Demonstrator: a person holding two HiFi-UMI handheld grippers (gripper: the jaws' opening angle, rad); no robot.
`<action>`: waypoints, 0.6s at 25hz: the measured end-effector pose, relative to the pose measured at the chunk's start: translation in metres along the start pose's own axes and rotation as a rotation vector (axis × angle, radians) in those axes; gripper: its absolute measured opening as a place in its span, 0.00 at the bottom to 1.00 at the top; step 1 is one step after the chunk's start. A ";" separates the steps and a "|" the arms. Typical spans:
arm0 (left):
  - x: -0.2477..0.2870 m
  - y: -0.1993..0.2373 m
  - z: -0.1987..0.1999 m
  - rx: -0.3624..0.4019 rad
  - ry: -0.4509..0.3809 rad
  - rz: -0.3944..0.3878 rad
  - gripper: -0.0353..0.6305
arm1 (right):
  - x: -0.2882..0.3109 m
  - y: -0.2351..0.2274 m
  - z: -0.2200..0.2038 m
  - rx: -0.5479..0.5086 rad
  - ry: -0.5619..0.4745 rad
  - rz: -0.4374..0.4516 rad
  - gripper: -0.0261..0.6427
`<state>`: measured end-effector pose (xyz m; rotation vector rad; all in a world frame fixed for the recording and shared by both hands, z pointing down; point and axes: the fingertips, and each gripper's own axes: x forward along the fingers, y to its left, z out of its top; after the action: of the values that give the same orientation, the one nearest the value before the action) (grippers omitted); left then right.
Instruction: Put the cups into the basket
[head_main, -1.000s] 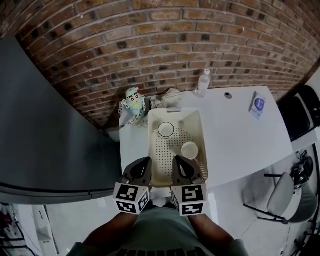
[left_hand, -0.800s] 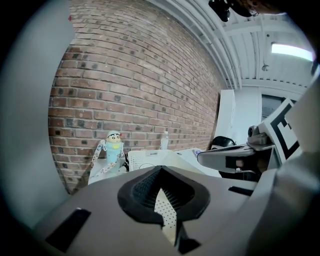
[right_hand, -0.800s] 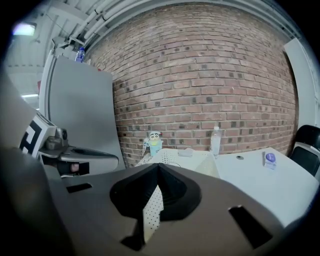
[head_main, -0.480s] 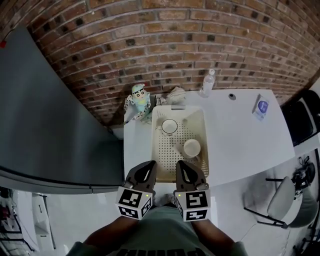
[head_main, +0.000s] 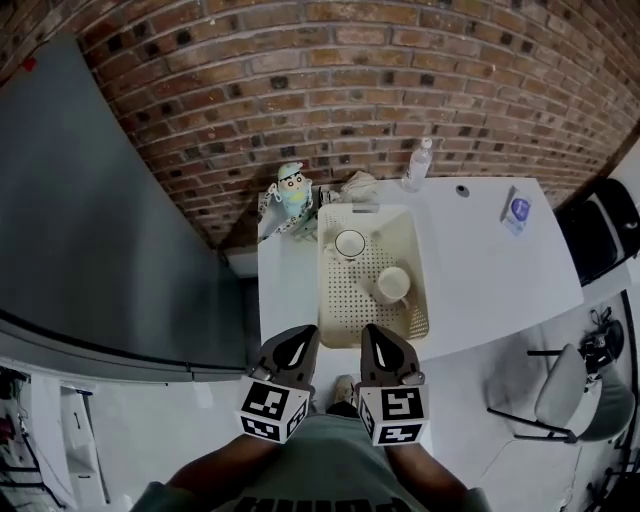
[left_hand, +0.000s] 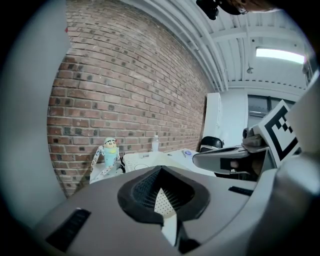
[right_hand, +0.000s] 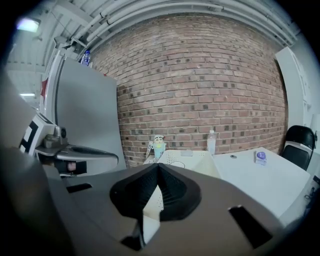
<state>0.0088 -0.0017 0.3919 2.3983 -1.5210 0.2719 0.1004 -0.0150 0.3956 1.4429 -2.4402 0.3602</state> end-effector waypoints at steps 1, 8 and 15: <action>-0.005 0.000 0.000 -0.001 -0.004 -0.007 0.06 | -0.004 0.003 0.000 0.003 -0.003 -0.010 0.06; -0.040 -0.008 -0.006 0.006 -0.031 -0.068 0.06 | -0.033 0.025 -0.012 -0.016 0.021 -0.065 0.06; -0.066 -0.025 -0.020 0.017 -0.012 -0.120 0.06 | -0.061 0.050 -0.026 -0.010 0.034 -0.065 0.06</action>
<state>0.0029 0.0708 0.3867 2.4974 -1.3780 0.2462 0.0870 0.0669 0.3945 1.4957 -2.3588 0.3551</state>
